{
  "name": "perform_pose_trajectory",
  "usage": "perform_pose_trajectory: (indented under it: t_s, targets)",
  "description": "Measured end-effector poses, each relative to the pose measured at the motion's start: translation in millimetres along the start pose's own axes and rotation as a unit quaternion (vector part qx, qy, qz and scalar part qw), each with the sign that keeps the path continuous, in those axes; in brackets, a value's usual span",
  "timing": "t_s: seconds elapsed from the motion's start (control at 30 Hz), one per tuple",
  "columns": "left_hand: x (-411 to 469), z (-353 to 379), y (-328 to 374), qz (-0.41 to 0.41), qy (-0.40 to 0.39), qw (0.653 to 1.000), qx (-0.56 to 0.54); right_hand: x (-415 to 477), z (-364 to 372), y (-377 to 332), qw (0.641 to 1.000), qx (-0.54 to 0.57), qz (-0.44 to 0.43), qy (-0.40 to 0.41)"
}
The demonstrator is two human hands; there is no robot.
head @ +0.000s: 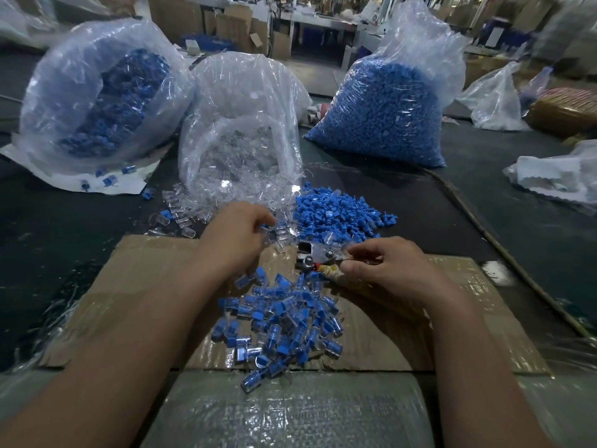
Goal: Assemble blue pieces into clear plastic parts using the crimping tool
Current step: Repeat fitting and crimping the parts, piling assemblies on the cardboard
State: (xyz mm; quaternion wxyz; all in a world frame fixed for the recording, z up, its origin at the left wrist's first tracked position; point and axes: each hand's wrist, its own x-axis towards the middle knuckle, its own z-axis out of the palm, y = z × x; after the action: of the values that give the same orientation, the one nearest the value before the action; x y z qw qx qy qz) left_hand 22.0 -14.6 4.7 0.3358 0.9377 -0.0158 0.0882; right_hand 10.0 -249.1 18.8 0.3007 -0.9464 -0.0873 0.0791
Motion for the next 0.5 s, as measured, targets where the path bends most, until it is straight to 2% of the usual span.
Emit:
perform_pose_trajectory:
  t_s: [0.13, 0.3, 0.4, 0.5]
  targets:
    - [7.8, 2.2, 3.8, -0.006, -0.05, 0.997, 0.056, 0.5, 0.3, 2.4, 1.0, 0.021, 0.007, 0.012]
    - [8.7, 3.2, 3.3, -0.026, -0.027, 0.996, 0.077, 2.9, 1.7, 3.0, 0.999, 0.023, 0.005, 0.026]
    - [4.1, -1.3, 4.1, -0.046, 0.021, 0.998, 0.025, 4.0, 3.3, 3.5, 0.999, 0.028, 0.004, 0.028]
    - [-8.4, -9.4, 7.8, -0.084, 0.058, 0.991, -0.091, 5.1, 4.1, 3.4, 0.999, 0.032, 0.004, 0.028]
